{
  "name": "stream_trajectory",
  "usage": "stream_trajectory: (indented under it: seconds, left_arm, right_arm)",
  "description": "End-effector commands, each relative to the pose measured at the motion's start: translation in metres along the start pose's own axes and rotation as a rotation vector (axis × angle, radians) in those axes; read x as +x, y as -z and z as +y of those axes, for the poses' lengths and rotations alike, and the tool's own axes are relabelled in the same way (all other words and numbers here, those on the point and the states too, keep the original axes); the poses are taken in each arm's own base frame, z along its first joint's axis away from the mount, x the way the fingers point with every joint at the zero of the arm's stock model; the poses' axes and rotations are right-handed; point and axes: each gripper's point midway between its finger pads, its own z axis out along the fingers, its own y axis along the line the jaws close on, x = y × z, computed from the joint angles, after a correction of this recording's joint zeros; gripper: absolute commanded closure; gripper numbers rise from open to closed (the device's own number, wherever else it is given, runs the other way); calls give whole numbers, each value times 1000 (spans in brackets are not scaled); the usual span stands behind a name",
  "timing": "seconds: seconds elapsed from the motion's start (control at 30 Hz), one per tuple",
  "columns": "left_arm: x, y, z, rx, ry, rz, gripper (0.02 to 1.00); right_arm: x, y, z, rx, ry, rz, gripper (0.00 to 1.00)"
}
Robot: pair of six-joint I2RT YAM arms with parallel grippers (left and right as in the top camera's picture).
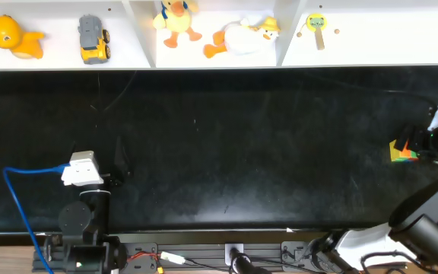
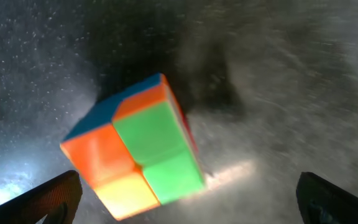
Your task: Store Toys
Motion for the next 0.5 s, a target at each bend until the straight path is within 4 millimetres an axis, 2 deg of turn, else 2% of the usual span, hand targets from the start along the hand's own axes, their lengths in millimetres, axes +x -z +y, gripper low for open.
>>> stream_trajectory:
  seconds: [0.03, 0.37, 0.5]
  left_arm:
    - [1, 0, -4, 20, 11, -5, 20]
    - [1, 0, -4, 20, 11, -5, 20]
    - [1, 0, -4, 20, 11, -5, 20]
  right_arm:
    - [-7, -7, 8, -43, 25, -6, 5]
    - [-14, -24, 10, -57, 28, -2, 5]
    - [-18, -30, 16, -66, 41, -3, 58]
